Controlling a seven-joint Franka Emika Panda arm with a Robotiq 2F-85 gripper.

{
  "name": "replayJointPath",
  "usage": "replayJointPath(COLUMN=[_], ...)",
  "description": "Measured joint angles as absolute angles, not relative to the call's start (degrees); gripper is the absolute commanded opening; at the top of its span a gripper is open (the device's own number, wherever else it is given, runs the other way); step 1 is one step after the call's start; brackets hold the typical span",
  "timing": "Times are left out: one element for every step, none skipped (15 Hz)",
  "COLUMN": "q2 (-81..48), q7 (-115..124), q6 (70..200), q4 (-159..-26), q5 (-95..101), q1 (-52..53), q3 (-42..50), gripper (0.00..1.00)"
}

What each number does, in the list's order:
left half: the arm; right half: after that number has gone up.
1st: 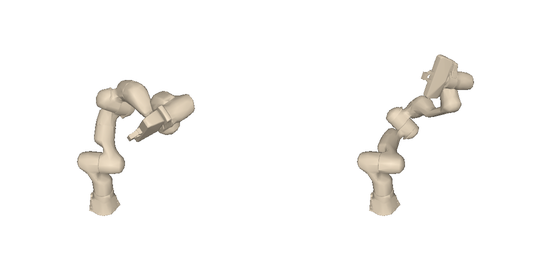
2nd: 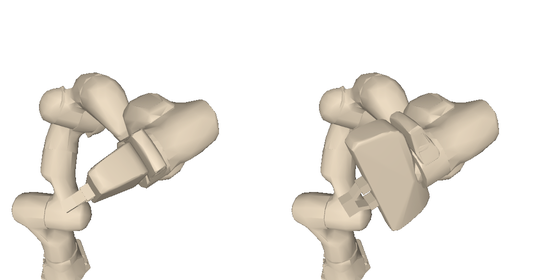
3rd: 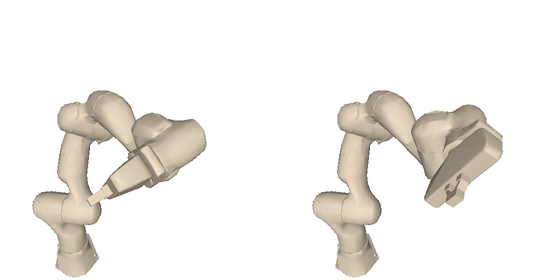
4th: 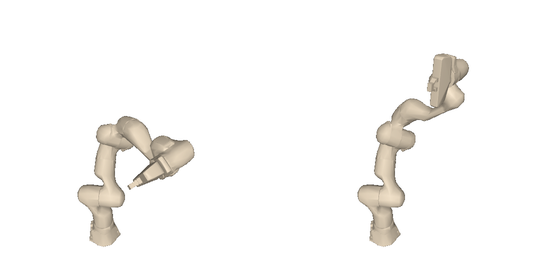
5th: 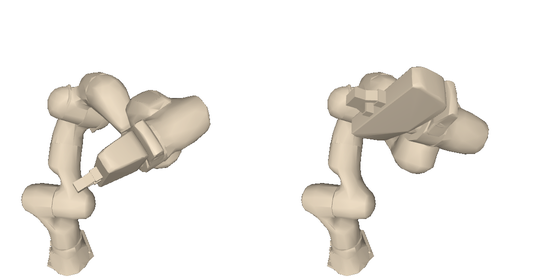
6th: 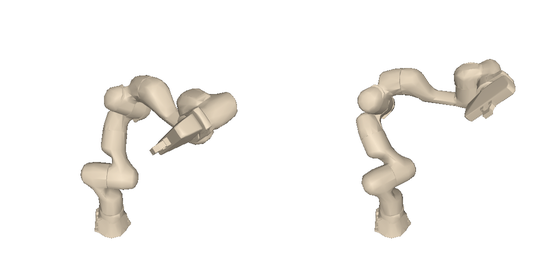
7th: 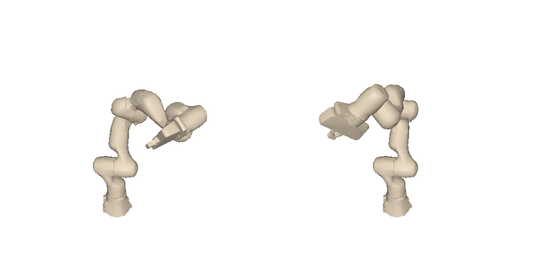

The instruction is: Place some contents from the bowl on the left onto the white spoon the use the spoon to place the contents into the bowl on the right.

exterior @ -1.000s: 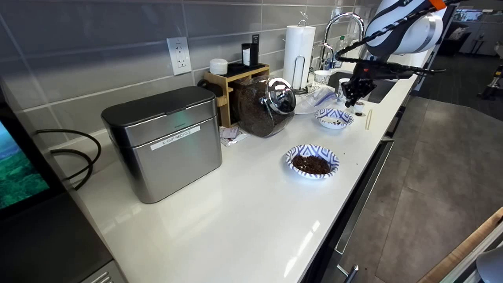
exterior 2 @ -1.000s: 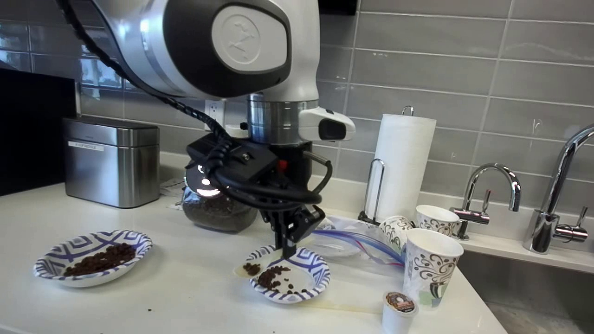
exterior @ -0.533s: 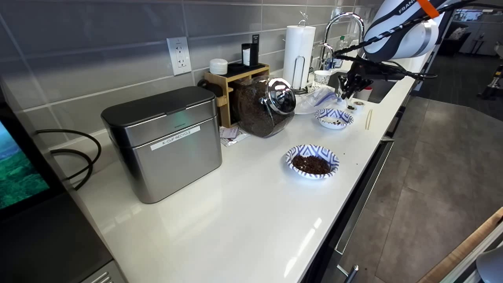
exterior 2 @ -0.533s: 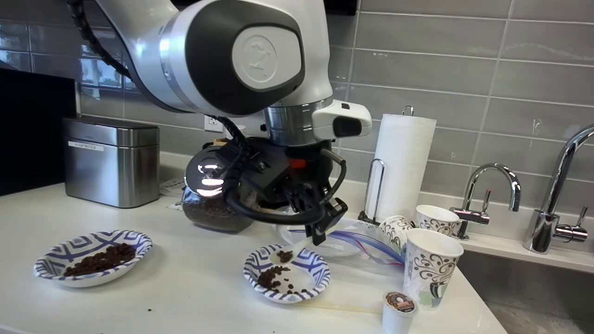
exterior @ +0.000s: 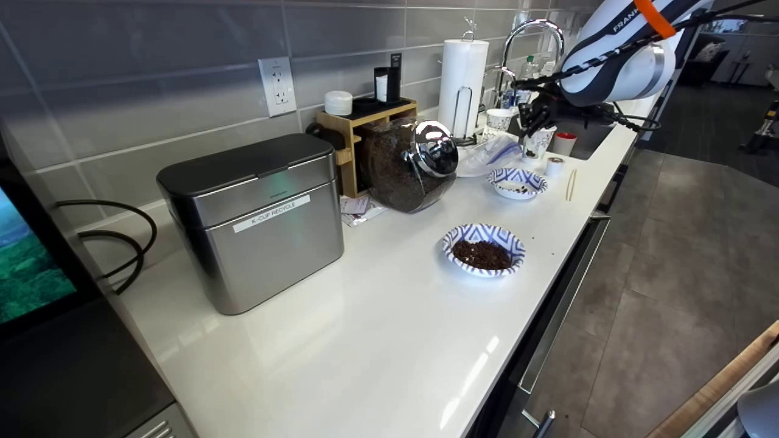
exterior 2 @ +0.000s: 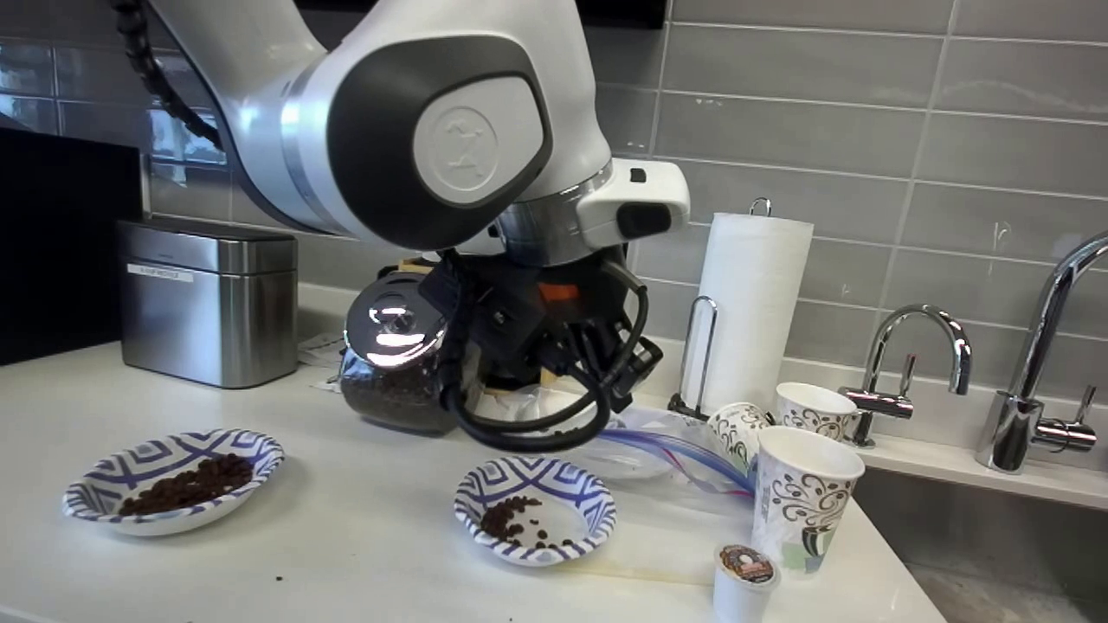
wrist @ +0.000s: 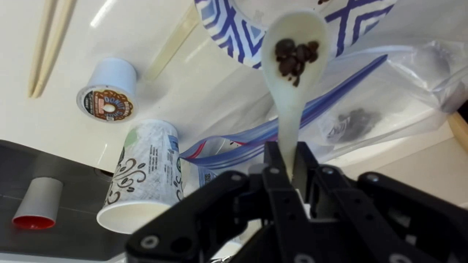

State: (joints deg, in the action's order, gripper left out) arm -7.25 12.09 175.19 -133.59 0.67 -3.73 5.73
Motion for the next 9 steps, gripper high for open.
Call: replayJointPath(q2=[-7.3, -7.2, -7.2, -7.2, -7.1, -7.0, -6.8, -6.5, -6.3], q7=[12.4, 12.5, 12.6, 12.6, 12.6, 12.6, 12.6, 12.5, 12.4], q6=[177.1, 179.0, 180.7, 182.2, 183.8, 185.5, 187.2, 188.9, 190.4], q4=[-134.1, -134.6, -135.2, -135.8, -136.5, -137.3, -138.0, -138.9, -139.6], q5=[0.9, 1.1, 1.2, 1.4, 1.5, 1.7, 1.8, 1.8, 1.7], q1=[-3.7, -3.6, -3.5, -3.4, -3.2, -2.8, -2.3, -1.8, -1.2], q3=[5.9, 6.0, 6.2, 6.3, 6.5, 6.8, 7.4, 8.0, 8.7], gripper=[0.03, 0.03, 0.03, 0.03, 0.03, 0.03, 0.03, 0.03, 0.03])
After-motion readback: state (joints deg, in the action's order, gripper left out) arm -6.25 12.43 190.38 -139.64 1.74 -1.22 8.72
